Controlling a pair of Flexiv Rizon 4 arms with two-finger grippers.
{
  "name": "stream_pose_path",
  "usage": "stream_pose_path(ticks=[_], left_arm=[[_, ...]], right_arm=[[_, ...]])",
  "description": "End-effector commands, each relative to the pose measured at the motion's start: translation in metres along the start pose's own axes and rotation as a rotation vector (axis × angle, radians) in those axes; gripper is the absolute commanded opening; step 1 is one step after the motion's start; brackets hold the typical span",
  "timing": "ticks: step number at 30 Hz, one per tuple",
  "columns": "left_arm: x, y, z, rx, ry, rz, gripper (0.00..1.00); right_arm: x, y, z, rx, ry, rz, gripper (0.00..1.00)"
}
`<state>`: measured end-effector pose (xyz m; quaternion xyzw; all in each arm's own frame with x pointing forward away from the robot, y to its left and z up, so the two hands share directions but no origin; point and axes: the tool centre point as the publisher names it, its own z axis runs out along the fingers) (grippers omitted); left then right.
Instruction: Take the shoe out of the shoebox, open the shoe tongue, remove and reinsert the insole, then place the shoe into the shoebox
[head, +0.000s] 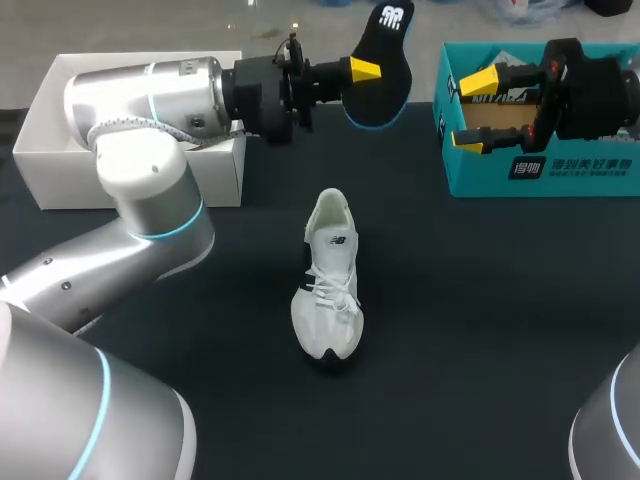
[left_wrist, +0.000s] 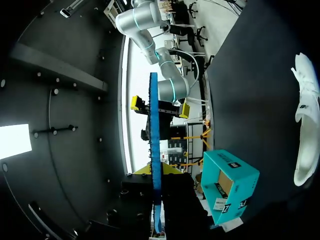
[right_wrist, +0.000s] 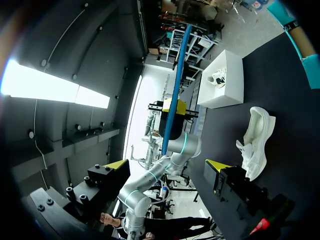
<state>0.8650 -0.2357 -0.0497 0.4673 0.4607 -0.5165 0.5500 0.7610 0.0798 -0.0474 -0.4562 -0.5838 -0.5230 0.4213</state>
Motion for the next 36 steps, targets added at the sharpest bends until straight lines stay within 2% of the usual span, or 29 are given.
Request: stream_pose_path(ticks=[1, 4, 7, 12, 20, 21, 22, 23, 24, 27, 31, 33, 36], left_arm=[[0.001, -0.006, 0.003, -0.046, 0.004, 0.020, 0.00], [0.004, -0.010, 0.002, -0.087, 0.036, 0.024, 0.00], [0.005, -0.015, 0.001, -0.085, 0.077, 0.014, 0.00], [0.002, -0.024, 0.003, -0.083, 0.077, 0.001, 0.00], [0.004, -0.032, 0.008, -0.090, 0.077, 0.028, 0.00], [0.005, -0.032, 0.009, -0.093, 0.069, 0.027, 0.00], [0.007, -0.032, 0.011, -0.093, 0.069, 0.027, 0.00], [0.009, -0.031, 0.012, -0.097, 0.080, 0.035, 0.00], [0.011, -0.030, 0.012, -0.098, 0.082, 0.038, 0.00], [0.015, -0.028, 0.014, -0.106, 0.087, 0.043, 0.00], [0.018, -0.027, 0.018, -0.105, 0.088, 0.049, 0.00], [0.018, -0.026, 0.019, -0.109, 0.080, 0.060, 0.00], [0.017, -0.023, 0.019, -0.116, 0.074, 0.069, 0.00]], right_arm=[[0.000, 0.000, 0.002, -0.001, -0.002, 0.001, 1.00], [0.000, 0.000, 0.002, -0.001, -0.002, 0.001, 1.00], [0.004, 0.012, 0.008, 0.009, -0.013, -0.027, 1.00], [-0.005, 0.037, 0.019, 0.050, -0.060, -0.072, 1.00], [-0.013, 0.059, 0.033, 0.042, -0.085, -0.058, 0.98], [-0.013, 0.061, 0.035, 0.033, -0.079, -0.051, 0.89], [-0.012, 0.062, 0.036, 0.030, -0.075, -0.043, 0.75], [-0.012, 0.063, 0.037, 0.027, -0.077, -0.035, 0.57], [-0.012, 0.063, 0.039, 0.025, -0.079, -0.035, 0.47], [-0.010, 0.064, 0.042, 0.025, -0.087, -0.026, 0.28], [-0.009, 0.063, 0.046, 0.035, -0.090, -0.014, 0.22], [-0.009, 0.061, 0.047, 0.038, -0.093, -0.009, 0.06], [-0.009, 0.057, 0.048, 0.045, -0.090, 0.002, 0.03]])
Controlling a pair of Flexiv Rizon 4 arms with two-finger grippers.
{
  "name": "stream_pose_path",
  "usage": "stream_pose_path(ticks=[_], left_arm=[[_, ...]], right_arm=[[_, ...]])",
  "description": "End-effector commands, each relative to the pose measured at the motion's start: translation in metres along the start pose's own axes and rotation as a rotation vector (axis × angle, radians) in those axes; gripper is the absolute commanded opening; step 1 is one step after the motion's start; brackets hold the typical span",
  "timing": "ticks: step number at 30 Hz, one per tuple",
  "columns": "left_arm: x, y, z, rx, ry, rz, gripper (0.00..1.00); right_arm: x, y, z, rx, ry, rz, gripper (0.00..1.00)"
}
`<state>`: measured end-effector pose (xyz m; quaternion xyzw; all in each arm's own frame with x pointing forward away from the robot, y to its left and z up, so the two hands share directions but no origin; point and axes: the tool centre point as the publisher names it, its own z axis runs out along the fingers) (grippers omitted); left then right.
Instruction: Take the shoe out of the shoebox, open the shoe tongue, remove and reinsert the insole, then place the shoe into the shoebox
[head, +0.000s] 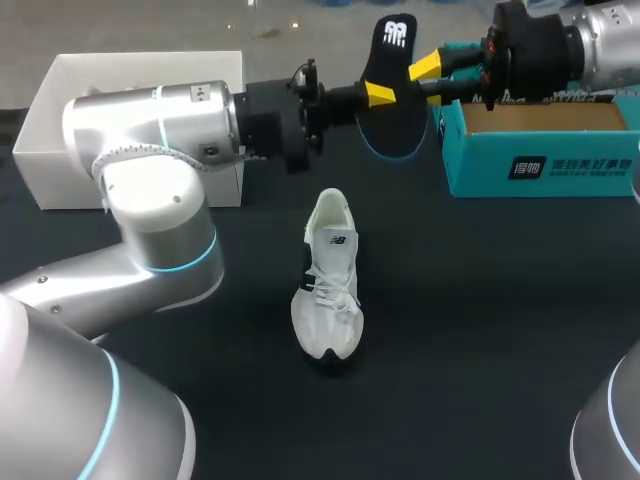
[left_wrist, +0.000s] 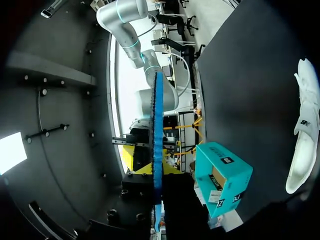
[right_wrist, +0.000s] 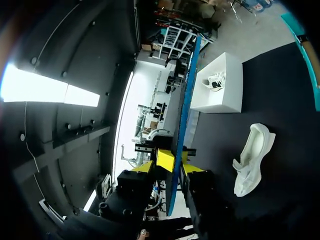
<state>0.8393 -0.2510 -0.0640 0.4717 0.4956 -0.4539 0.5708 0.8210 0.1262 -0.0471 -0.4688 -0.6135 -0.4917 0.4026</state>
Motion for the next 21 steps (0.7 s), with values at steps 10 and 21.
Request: stream_pose_path(ticks=[10, 21], left_arm=[[-0.0025, 0.0052, 0.0083, -0.019, -0.024, 0.027, 0.00], [-0.0051, 0.0034, 0.0082, -0.011, -0.028, 0.030, 0.00]], right_arm=[[-0.0075, -0.0119, 0.0087, 0.026, 0.001, 0.032, 0.01], [-0.0089, -0.0076, 0.0072, 0.013, 0.002, 0.043, 0.21]])
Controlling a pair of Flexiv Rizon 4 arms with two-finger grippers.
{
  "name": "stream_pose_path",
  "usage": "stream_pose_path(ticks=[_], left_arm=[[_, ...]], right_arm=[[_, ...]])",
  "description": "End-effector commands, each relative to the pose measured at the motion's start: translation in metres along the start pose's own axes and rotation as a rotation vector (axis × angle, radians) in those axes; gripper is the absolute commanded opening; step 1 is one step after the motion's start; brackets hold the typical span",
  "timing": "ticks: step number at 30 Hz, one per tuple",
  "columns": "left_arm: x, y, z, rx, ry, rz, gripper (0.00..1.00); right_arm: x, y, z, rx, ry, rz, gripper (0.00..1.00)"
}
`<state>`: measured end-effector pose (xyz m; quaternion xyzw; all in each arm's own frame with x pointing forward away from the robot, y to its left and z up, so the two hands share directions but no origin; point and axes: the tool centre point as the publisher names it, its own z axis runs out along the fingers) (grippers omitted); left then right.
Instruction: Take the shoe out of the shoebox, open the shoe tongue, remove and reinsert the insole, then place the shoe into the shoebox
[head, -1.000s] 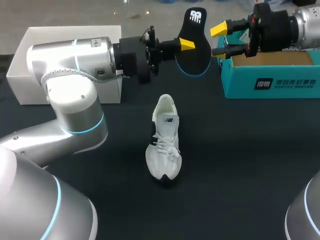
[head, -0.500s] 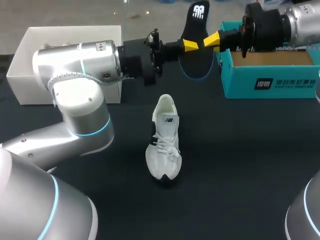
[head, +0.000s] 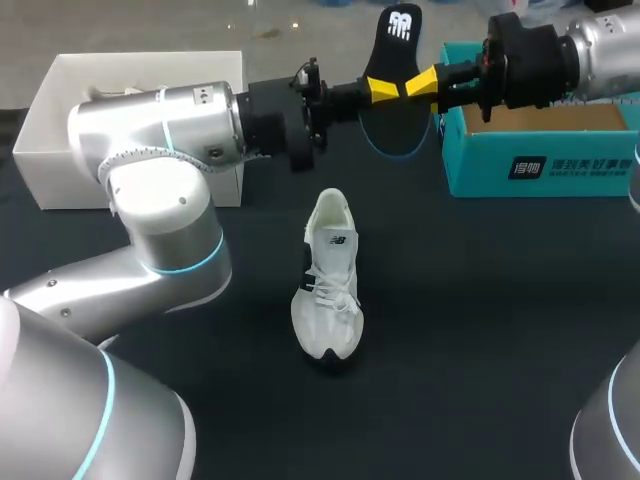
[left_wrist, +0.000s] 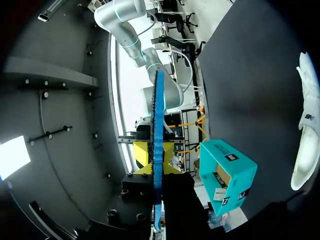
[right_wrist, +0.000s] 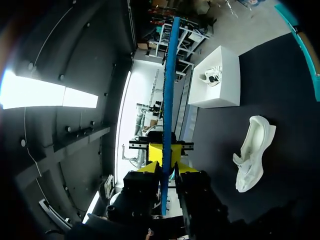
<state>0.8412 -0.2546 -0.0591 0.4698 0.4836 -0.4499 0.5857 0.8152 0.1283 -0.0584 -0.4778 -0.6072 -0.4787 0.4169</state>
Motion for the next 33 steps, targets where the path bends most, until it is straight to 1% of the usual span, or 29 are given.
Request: stream_pose_path(ticks=[1, 4, 6, 10, 15, 16, 17, 18, 20, 22, 24, 26, 27, 28, 32, 33], left_arm=[[-0.001, 0.002, 0.004, -0.007, -0.005, 0.005, 0.00], [-0.001, 0.004, 0.005, -0.013, -0.010, 0.010, 0.00], [-0.001, 0.005, 0.005, -0.015, -0.013, 0.012, 0.00], [-0.002, 0.004, 0.007, -0.016, -0.032, 0.006, 0.00], [-0.002, 0.005, 0.005, -0.019, -0.035, -0.006, 0.00], [-0.002, 0.006, 0.003, -0.020, -0.033, -0.007, 0.14], [-0.001, 0.007, -0.001, -0.025, -0.018, 0.001, 0.73], [-0.001, 0.008, -0.004, -0.025, -0.017, -0.004, 1.00], [-0.002, 0.009, -0.014, -0.031, -0.020, -0.010, 1.00], [-0.004, 0.009, -0.027, -0.001, -0.020, -0.013, 1.00], [-0.006, 0.010, -0.044, 0.027, 0.003, -0.019, 1.00], [-0.009, 0.010, -0.057, 0.057, 0.017, -0.030, 1.00], [-0.010, 0.010, -0.065, 0.076, 0.038, -0.031, 1.00], [-0.012, 0.009, -0.077, 0.110, 0.050, -0.051, 1.00], [-0.016, 0.009, -0.109, 0.180, 0.096, -0.063, 1.00], [-0.017, 0.009, -0.116, 0.216, 0.108, -0.050, 1.00]], right_arm=[[0.000, 0.000, 0.003, -0.003, 0.001, 0.001, 0.21], [0.001, 0.000, 0.005, -0.004, 0.004, 0.003, 0.20], [0.000, 0.000, 0.005, -0.005, 0.006, 0.005, 0.17], [-0.003, -0.001, 0.007, -0.010, 0.015, 0.018, 0.00], [-0.004, -0.002, 0.007, -0.027, 0.019, 0.017, 0.00], [-0.003, -0.002, 0.006, -0.033, 0.022, 0.012, 0.00], [-0.001, -0.002, 0.005, -0.038, 0.025, 0.006, 0.00], [0.000, -0.002, 0.004, -0.042, 0.025, 0.001, 0.00], [0.002, -0.001, 0.002, -0.049, 0.023, -0.008, 0.00], [0.002, 0.000, 0.000, -0.054, 0.022, -0.012, 0.00], [0.002, 0.001, -0.003, -0.059, 0.019, -0.017, 0.00], [0.001, 0.002, -0.004, -0.059, 0.016, -0.019, 0.00], [0.001, 0.002, -0.004, -0.058, 0.013, -0.020, 0.00], [0.001, 0.002, -0.005, -0.056, 0.010, -0.023, 0.00], [0.000, 0.002, -0.006, -0.053, 0.001, -0.030, 0.00], [0.000, 0.002, -0.006, -0.053, 0.000, -0.031, 0.00]])
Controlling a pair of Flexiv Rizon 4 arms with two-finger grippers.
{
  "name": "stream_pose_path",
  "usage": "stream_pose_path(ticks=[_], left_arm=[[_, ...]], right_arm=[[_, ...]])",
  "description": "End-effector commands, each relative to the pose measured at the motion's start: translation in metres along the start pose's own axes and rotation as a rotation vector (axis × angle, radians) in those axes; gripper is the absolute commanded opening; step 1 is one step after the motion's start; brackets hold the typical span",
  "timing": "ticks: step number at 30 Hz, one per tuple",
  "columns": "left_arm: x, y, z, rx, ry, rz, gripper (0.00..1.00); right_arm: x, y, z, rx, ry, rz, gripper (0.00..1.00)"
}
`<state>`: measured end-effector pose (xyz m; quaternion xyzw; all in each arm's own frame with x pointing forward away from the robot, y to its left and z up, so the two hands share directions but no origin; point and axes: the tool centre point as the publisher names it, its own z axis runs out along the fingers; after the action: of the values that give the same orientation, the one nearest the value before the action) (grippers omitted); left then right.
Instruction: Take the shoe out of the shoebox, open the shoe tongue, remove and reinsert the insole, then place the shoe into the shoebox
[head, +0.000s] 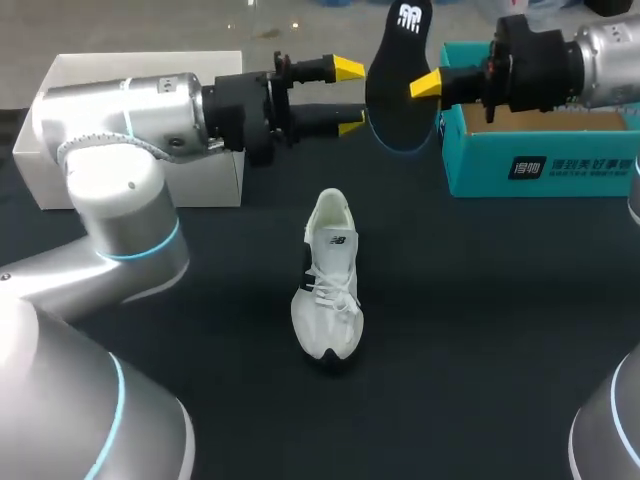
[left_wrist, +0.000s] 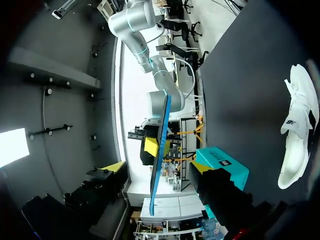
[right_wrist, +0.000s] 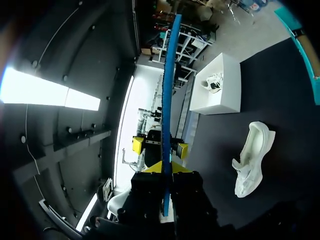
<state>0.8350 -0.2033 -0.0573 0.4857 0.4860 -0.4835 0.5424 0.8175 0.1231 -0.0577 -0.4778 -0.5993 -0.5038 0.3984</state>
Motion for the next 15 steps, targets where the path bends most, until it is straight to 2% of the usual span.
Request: stream_pose_path(ticks=[1, 4, 8, 15], left_arm=[[-0.009, -0.001, -0.070, 0.135, 0.091, 0.004, 1.00], [-0.010, -0.001, -0.088, 0.177, 0.088, 0.004, 1.00], [-0.004, 0.000, -0.111, 0.227, 0.138, 0.003, 1.00], [0.002, 0.002, -0.143, 0.285, 0.207, -0.061, 1.00]], right_arm=[[0.001, 0.000, -0.001, 0.003, -0.009, -0.001, 0.00], [0.001, 0.000, 0.000, 0.002, -0.011, -0.004, 0.00], [0.004, 0.000, 0.005, 0.008, -0.008, -0.024, 0.00], [0.017, 0.000, 0.020, 0.000, 0.022, -0.158, 0.00]])
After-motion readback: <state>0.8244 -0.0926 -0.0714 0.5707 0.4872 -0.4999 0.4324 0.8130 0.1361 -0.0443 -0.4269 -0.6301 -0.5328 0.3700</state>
